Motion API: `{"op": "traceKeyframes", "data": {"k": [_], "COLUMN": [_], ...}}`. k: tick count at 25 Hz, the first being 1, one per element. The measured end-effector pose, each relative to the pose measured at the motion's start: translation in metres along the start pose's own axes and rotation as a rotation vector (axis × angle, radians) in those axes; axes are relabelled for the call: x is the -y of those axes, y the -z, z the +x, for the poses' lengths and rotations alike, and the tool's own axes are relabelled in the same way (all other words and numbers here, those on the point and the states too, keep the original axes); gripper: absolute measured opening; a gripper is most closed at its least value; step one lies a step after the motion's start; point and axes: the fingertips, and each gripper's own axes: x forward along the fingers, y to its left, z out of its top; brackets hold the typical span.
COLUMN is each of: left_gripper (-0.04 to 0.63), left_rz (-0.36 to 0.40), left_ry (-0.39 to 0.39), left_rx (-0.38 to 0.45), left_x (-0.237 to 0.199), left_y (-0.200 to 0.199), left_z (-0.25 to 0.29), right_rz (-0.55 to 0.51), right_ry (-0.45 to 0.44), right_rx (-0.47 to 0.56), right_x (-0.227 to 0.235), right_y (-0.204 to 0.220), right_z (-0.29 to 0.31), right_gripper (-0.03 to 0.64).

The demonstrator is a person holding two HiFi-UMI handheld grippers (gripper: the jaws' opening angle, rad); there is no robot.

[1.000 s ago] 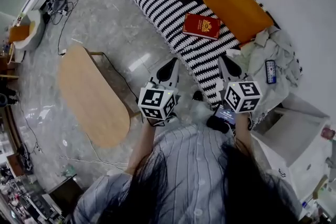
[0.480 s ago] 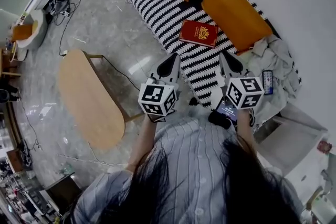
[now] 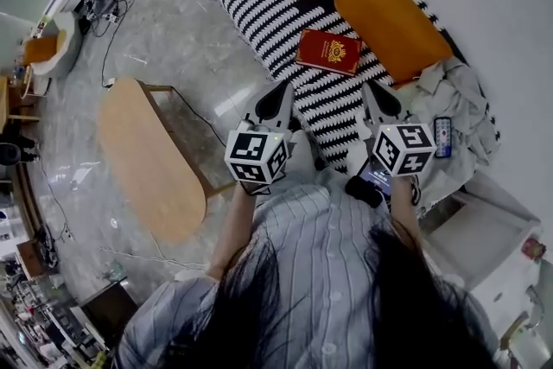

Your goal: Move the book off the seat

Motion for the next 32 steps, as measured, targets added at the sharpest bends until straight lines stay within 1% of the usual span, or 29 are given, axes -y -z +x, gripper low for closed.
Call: {"op": "traceKeyframes", "data": {"k": [8,16,19,23,26,30,32], "left_gripper": [0.011,0.011,0.011,0.011,0.011,0.011,0.011], "left_rz": [0.037,0.004,-0.015,-0.053,-0.067,-0.126,-0.131], "left_ry": [0.041,0.086,0.093,0.109,0.127,0.155,0.161], "left_rx": [-0.035,-0.084,-0.107,-0.149,-0.173,-0.18,-0.192], "left_x": [-0.006,-0.034,-0.05,-0.07,-0.085,-0.107,-0.118], "left_y": [-0.004,-0.003,0.007,0.029,0.045,0.062,0.074], "left_z": [0.051,0.12,0.145,0.173,0.198,0.226,0.241], "right_rz": [0.027,0.085,0.132,0.205,0.217,0.21,0.215], "right_ry": [0.054,0.111,0.121,0.102,0.1,0.083,0.076], "right_rx": [0.005,-0.024,-0.045,-0.067,-0.103,-0.163,-0.187], "right_x": [0.034,0.072,0.087,0.1,0.117,0.134,0.144], "right_y": [-0.006,-0.007,0.0,0.012,0.024,0.047,0.059], "right_z": [0.014,0.052,0.073,0.105,0.137,0.177,0.197], "right_gripper": [0.038,0.038,0.038,0.038,0.038,0.038,0.038]}}
